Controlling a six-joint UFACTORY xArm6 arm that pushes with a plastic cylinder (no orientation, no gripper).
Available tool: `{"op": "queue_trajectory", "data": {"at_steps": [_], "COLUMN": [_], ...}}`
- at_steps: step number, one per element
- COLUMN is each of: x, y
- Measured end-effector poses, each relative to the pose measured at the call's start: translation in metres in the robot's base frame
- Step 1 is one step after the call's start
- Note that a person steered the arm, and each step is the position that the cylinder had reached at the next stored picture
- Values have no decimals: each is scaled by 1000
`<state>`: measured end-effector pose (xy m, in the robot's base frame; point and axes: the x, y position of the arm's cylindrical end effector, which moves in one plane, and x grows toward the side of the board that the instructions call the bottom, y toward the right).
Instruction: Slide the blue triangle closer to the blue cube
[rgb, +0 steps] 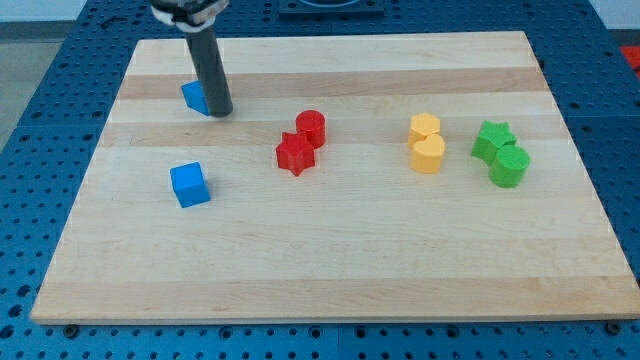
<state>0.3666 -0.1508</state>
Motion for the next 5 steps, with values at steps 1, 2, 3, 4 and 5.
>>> {"op": "queue_trajectory", "data": {"at_steps": [1,2,3,4,5], "x": [2,-50,-94,-110,-108], "y": [1,3,3,-14,-21]}}
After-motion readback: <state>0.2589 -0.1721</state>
